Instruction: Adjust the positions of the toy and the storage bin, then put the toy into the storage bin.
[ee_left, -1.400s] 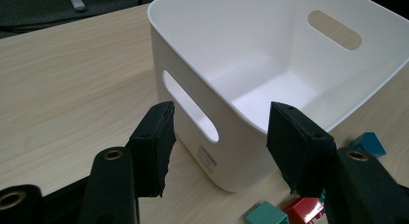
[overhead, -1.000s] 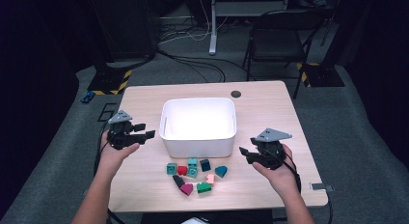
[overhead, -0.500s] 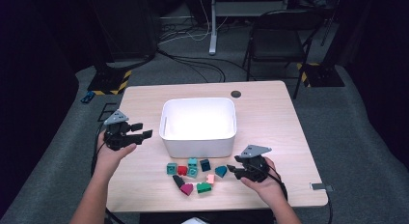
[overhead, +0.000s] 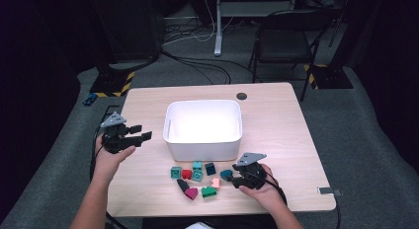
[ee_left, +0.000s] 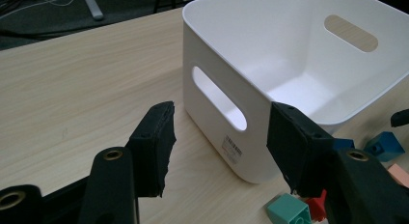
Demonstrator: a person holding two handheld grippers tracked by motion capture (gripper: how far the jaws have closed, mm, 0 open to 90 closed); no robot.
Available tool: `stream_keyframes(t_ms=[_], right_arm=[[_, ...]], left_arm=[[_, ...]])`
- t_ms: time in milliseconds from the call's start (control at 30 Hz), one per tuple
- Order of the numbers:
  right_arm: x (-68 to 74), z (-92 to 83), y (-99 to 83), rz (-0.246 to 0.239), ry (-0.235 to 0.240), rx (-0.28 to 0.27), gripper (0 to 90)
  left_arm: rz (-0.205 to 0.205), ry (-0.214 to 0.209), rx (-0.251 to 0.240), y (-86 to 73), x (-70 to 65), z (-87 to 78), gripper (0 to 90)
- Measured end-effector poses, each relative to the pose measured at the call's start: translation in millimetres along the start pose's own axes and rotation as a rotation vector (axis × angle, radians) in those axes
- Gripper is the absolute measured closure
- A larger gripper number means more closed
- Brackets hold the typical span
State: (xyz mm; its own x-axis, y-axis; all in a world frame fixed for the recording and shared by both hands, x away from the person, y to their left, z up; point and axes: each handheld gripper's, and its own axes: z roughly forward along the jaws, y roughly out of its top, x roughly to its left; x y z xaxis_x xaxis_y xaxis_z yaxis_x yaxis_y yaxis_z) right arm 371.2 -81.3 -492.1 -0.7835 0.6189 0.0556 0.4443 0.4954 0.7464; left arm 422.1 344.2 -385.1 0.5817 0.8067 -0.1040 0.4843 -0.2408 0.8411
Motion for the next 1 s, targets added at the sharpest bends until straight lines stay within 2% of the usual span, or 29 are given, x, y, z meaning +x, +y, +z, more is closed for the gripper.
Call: stream_keyframes(t_ms=[133, 500, 767, 833, 1000], right_arm=[[-0.1, 2.8, -0.2, 0.001, 0.002, 0.007, 47.3], [-0.9, 12.0, -2.5, -0.008, 0.017, 0.049, 47.4], [-1.3, 17.6, -2.4, -0.025, 0.023, 0.074, 51.7], [-0.8, 19.4, -2.7, -0.04, 0.016, 0.086, 52.9], [1.4, 20.7, -2.1, -0.042, 0.004, 0.098, 57.8]], left_arm=[[-0.006, 0.009, -0.014, -0.8, 0.1, -0.7, 42.7], [-0.017, 0.014, -0.008, -2.1, 2.0, -3.8, 42.6], [-0.023, 0.021, -0.014, -3.6, 4.3, -6.7, 42.6], [-0.025, 0.021, -0.014, -3.2, 4.8, -7.5, 42.6], [-0.028, 0.026, -0.016, -3.1, 5.0, -8.0, 42.6]])
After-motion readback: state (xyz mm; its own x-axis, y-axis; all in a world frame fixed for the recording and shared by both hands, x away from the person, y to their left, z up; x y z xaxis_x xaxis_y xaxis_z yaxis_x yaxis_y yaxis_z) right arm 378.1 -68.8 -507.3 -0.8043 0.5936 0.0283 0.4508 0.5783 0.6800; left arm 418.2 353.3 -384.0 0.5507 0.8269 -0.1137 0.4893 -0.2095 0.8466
